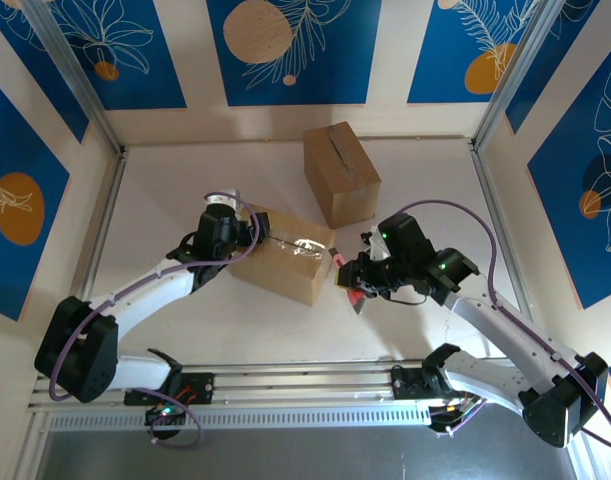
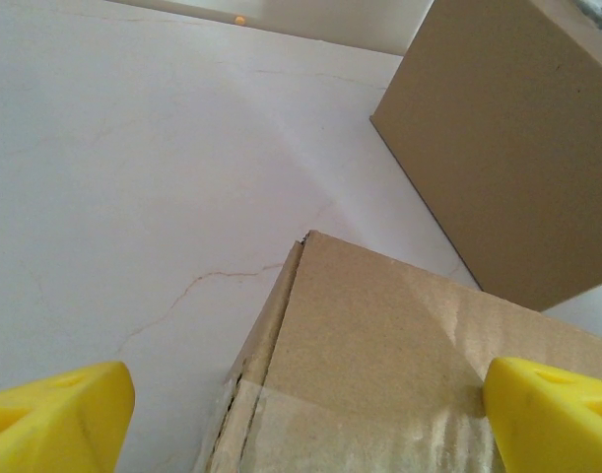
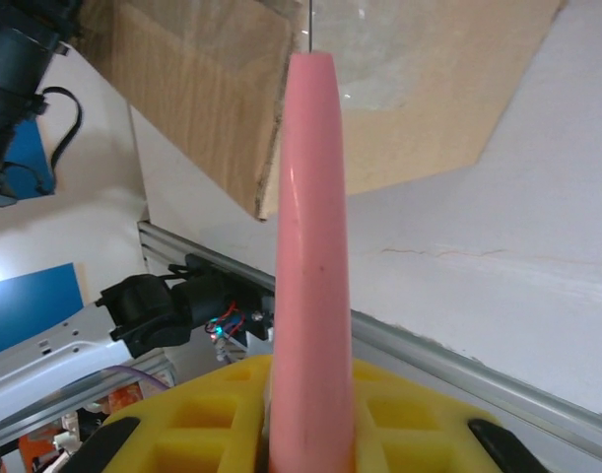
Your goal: Unpack the express box
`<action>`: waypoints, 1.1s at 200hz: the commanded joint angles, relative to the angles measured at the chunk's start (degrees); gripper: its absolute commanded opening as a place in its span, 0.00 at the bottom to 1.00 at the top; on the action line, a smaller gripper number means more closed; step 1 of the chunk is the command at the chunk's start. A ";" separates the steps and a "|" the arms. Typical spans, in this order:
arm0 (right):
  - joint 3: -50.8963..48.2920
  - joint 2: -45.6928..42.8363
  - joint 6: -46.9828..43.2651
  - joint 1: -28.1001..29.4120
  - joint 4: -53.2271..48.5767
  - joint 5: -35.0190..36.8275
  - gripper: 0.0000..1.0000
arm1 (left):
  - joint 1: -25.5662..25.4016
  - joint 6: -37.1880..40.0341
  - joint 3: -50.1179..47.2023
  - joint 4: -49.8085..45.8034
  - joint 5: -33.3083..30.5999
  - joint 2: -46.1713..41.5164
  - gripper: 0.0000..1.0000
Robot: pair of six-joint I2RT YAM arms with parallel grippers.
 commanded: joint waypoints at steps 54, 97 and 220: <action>0.34 -0.70 2.42 -0.27 0.71 0.37 0.00 | -1.25 -0.95 -4.27 -7.93 0.82 3.56 0.91; 0.15 0.21 2.98 -0.26 1.73 0.64 0.00 | -1.25 -0.95 -4.44 -7.75 0.89 3.71 0.92; -0.27 1.06 3.24 -0.24 2.00 1.43 0.00 | -1.25 -0.95 -4.79 -7.49 0.91 3.60 0.92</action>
